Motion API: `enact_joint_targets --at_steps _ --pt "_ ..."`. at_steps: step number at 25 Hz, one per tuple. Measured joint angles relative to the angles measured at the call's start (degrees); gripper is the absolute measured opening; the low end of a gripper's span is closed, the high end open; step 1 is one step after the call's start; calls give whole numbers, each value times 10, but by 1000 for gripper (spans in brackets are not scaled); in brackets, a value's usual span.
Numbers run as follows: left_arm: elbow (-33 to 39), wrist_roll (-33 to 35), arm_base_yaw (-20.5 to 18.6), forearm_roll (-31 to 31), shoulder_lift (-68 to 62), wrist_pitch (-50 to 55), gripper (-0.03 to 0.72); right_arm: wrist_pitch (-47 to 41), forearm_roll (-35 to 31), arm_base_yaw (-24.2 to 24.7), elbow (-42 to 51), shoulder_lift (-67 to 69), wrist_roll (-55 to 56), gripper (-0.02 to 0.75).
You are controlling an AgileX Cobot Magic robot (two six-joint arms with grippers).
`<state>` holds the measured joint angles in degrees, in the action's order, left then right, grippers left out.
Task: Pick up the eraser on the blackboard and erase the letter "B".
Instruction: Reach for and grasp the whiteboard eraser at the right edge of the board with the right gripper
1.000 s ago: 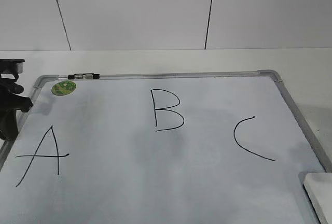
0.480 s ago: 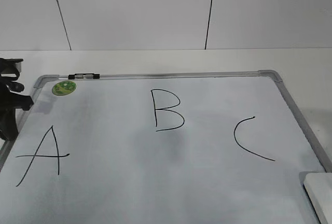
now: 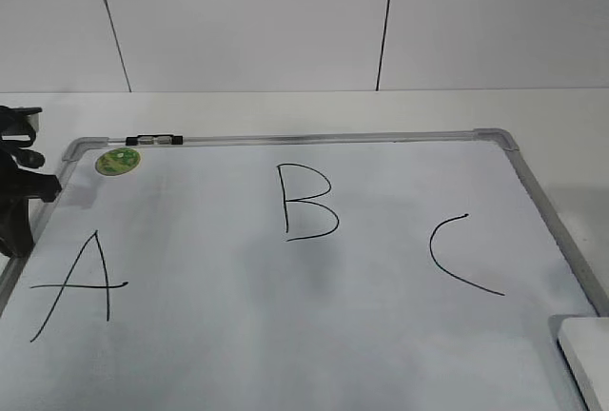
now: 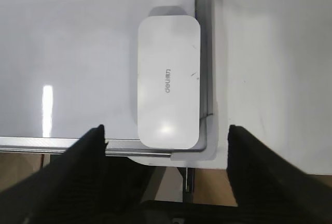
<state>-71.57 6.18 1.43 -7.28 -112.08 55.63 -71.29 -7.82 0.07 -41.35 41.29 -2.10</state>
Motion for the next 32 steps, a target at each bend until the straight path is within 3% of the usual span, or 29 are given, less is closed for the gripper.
enact_joint_targets --at_steps 8,15,21,32 --pt "0 0 -1 0 0 0 32 -2 9 -63 -72 123 9 583" --pt "0 0 -1 -1 0 1 32 1 107 -78 -78 192 67 583" --pt "0 -1 -1 -1 -1 1 32 7 55 -78 -67 159 92 583" --pt "0 -1 -1 -1 -1 1 32 44 47 -78 5 131 94 583"
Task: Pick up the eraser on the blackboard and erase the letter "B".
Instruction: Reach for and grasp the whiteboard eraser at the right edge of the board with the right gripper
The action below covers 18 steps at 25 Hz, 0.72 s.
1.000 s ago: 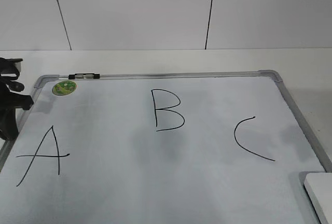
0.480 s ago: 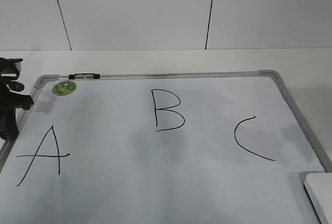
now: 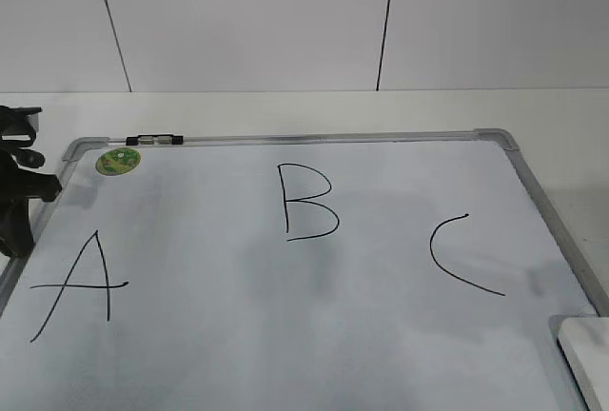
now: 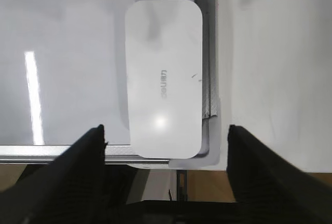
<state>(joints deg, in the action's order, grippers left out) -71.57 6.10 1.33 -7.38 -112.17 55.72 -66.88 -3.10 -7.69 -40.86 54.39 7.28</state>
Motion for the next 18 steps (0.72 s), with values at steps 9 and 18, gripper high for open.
enact_joint_targets --at_steps 9,18 --pt "0 0 0 0 0 0 32 9 -4 0 0 -1 -1 595" --pt "0 0 0 0 0 0 32 29 -21 0 0 54 -1 658"
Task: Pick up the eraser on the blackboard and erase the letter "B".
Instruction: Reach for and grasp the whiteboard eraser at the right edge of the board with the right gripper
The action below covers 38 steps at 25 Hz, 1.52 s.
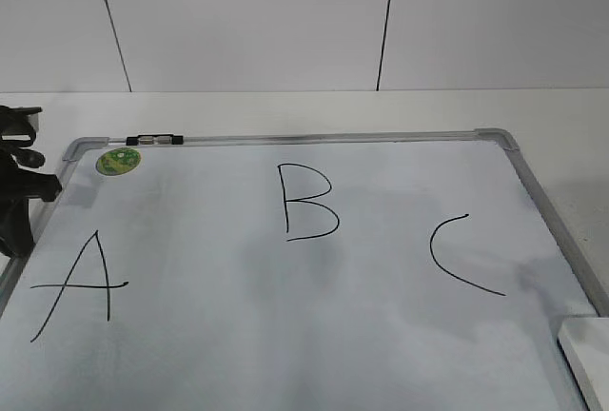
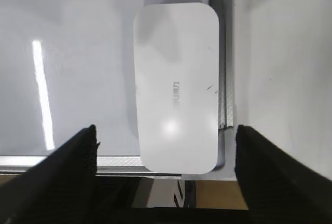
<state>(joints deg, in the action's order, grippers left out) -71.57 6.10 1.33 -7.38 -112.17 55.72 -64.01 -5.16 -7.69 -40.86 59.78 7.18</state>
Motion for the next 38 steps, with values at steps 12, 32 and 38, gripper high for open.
enact_joint_targets --at_steps 12,32,38 --pt "0 0 0 0 0 0 32 61 7 0 0 102 0 658" --pt "0 0 0 -13 0 -5 32 138 -3 0 72 109 0 643" --pt "0 0 0 -15 0 -7 32 144 -1 0 73 109 11 641"
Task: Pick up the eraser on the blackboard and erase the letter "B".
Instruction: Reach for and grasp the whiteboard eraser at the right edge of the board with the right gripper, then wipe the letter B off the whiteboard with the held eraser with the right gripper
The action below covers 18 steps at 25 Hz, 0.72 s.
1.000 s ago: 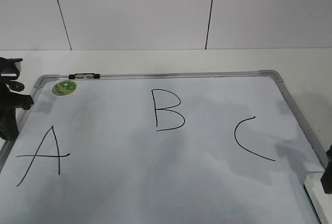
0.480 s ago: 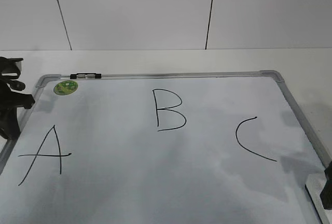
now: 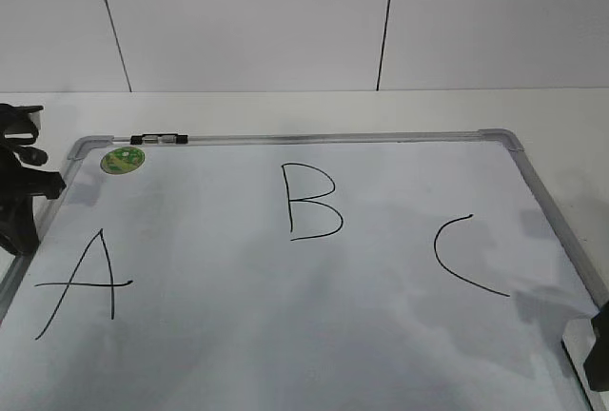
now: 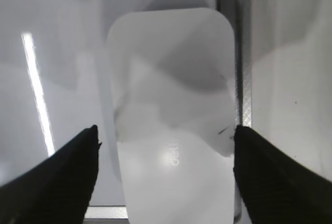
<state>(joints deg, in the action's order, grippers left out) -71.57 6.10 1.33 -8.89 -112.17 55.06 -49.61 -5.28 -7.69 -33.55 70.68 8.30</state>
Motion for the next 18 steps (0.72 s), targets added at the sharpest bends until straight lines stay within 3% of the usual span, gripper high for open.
enact_joint_targets --at_steps 18 --pt "0 0 0 -2 0 -2 31 -3 12 0 0 15 4 631"
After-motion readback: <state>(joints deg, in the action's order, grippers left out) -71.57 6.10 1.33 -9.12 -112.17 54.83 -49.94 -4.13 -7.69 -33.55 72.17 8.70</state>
